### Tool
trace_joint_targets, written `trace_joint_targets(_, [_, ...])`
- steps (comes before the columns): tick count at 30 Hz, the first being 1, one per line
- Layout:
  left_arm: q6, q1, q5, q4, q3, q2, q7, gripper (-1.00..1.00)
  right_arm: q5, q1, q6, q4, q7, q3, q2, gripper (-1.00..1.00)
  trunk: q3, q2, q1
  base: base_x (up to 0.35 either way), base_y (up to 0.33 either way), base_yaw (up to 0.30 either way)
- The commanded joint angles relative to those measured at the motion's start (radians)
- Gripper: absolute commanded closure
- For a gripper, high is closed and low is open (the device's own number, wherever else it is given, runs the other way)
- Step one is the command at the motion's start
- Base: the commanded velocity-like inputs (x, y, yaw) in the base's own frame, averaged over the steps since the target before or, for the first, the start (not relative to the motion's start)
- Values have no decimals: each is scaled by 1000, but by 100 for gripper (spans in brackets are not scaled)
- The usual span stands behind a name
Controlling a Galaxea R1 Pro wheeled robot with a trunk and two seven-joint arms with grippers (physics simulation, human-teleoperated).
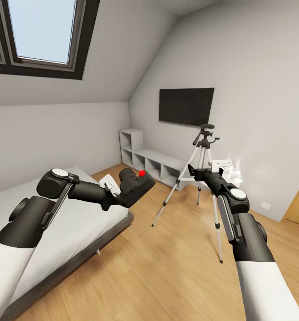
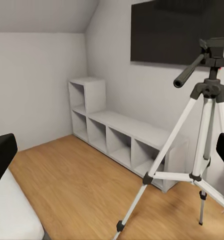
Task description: Attach the digital camera to the camera tripod in the bedroom.
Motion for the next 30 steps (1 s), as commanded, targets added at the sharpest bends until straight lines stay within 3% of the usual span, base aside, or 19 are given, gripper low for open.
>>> trace_joint_targets(1, [8,-1,-10,-1,0,0,-10,100,0,-1,6,-1,6,-3,1,-100,2,6,-4,0,0,0])
trace_joint_targets(30, [9,-1,-10,-1,1,2,-10,100,0,-1,6,-1,6,-3,1,-100,93,209,-115,21,0,0])
